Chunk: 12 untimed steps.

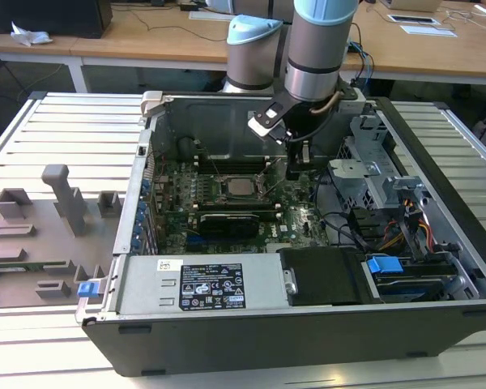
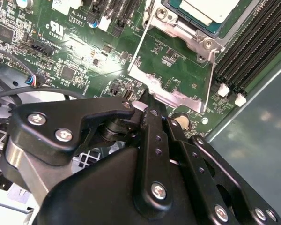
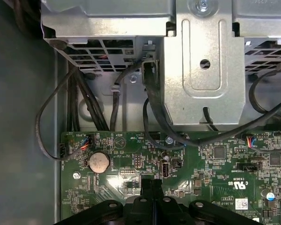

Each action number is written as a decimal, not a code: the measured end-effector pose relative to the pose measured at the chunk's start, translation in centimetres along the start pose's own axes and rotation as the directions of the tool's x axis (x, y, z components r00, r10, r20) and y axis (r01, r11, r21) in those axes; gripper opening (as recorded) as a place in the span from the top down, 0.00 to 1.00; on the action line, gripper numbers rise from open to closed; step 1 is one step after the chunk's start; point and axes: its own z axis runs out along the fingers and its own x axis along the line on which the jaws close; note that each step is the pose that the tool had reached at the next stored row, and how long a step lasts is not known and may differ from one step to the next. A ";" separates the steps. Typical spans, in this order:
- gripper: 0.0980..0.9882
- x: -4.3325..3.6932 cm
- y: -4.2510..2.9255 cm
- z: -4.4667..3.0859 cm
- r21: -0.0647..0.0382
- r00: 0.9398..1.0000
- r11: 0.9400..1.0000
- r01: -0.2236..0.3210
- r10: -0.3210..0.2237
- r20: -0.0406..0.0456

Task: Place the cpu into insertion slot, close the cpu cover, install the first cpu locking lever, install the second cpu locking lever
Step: 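Close the cpu cover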

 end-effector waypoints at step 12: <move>0.99 -0.02 -1.01 -0.94 -0.005 1.000 1.000 0.000 0.000 0.000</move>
